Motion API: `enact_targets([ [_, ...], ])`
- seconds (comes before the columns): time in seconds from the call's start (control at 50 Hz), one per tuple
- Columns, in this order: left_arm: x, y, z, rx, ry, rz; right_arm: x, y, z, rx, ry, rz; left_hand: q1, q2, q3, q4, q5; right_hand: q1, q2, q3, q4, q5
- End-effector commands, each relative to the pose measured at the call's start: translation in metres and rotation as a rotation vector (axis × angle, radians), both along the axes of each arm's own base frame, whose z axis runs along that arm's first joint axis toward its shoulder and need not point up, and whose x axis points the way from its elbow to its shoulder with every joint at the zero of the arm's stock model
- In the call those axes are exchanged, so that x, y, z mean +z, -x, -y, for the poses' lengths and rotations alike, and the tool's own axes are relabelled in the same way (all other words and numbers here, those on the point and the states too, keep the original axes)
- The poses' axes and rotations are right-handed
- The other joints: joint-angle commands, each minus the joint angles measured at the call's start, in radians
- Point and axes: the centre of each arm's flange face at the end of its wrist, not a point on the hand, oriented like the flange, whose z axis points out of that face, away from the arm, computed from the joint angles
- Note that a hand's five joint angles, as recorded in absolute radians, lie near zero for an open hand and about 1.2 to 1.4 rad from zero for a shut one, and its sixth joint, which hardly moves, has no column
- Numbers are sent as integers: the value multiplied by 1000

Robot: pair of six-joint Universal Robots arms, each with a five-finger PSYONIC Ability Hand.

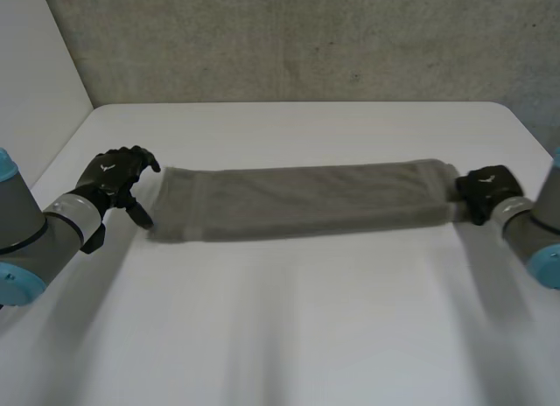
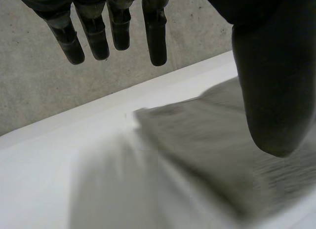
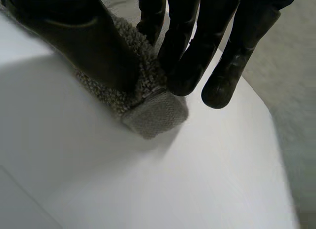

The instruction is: Fold the towel.

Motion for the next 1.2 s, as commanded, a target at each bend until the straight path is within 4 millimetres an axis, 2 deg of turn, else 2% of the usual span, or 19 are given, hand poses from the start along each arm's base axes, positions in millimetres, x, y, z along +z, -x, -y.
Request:
enact_targets([
  [0.02, 2, 0, 0, 0, 3, -1, 34, 62, 23, -100, 61, -213, -69, -65, -74, -78, -51, 81, 69, 49, 53, 63],
  [0.12, 4, 0, 0, 0, 8, -1, 71, 39, 26, -110, 155, -226, -69, -65, -74, -78, -51, 81, 69, 49, 53, 63],
  [0.16, 5, 0, 0, 0, 10, -1, 97, -43, -2, 45, 226, -122, -69, -65, -74, -78, -51, 81, 69, 49, 53, 63],
  [0.18, 5, 0, 0, 0, 10, -1, 97, -43, -3, 46, 226, -121, -69, -65, -74, -78, -51, 81, 69, 49, 53, 63],
  [0.2, 5, 1, -1, -2, 8, -1, 100, -87, -25, 138, 231, -73, -69, -65, -74, -78, -51, 81, 69, 49, 53, 63],
  [0.22, 4, 1, -1, -2, 6, -1, 100, -87, -25, 139, 231, -72, -69, -65, -74, -78, -51, 81, 69, 49, 53, 63],
  [0.26, 4, 0, -1, 0, 5, -1, 101, -163, -80, 327, 228, 24, -69, -65, -74, -78, -51, 81, 69, 49, 53, 63],
  [0.28, 3, 0, -2, 1, 2, -1, 101, -163, -80, 328, 228, 25, -69, -65, -74, -78, -51, 81, 69, 49, 53, 63],
  [0.32, 2, 0, -3, 1, 0, -1, 89, -227, -140, 517, 223, 90, -69, -65, -74, -78, -51, 81, 69, 49, 53, 63],
  [0.4, 1, 0, -3, 1, -3, 0, 57, -256, -166, 602, 189, 79, -69, -65, -74, -78, -51, 81, 69, 49, 53, 63],
  [0.42, 0, 0, -4, 0, -7, 0, 41, -255, -167, 601, 152, 43, -69, -65, -74, -78, -51, -517, -529, -548, -545, -534],
  [0.44, -1, 1, -6, -2, -13, 0, 41, -255, -167, 601, 151, 43, -69, -65, -74, -78, -51, -523, -535, -554, -551, -540],
  [0.46, -1, 1, -6, -2, -13, 0, 32, -252, -167, 595, 118, 3, -69, -65, -74, -78, -51, -1095, -1107, -1127, -1123, -1113],
  [0.48, -2, 2, -8, -6, -16, 0, 25, -246, -165, 577, 87, -38, -69, -65, -74, -78, -51, -1141, -1153, -1172, -1169, -1158],
  [0.54, -2, 5, -11, -16, -20, 2, 25, -237, -156, 537, 68, -53, -69, -65, -74, -78, -51, -1141, -1153, -1172, -1169, -1158],
  [0.64, -3, 7, -14, -25, -22, 2, 40, -186, -116, 353, 6, 46, -69, -65, -74, -78, -51, -1141, -1153, -1172, -1169, -1158],
  [0.8, 2, 26, -21, -83, 1, 1, 35, -145, -116, 292, -85, 147, -63, -59, -68, -72, -45, -1128, -1140, -1160, -1156, -1146],
  [0.98, 0, 54, -40, -165, -4, 5, 25, -128, -116, 278, -19, 218, -54, -51, -59, -63, -36, -913, -925, -945, -941, -931],
  [1.2, -7, 60, -49, -184, -27, 10, 14, -130, -121, 293, -75, 377, -63, -59, -68, -72, -45, -699, -711, -730, -727, -717],
])
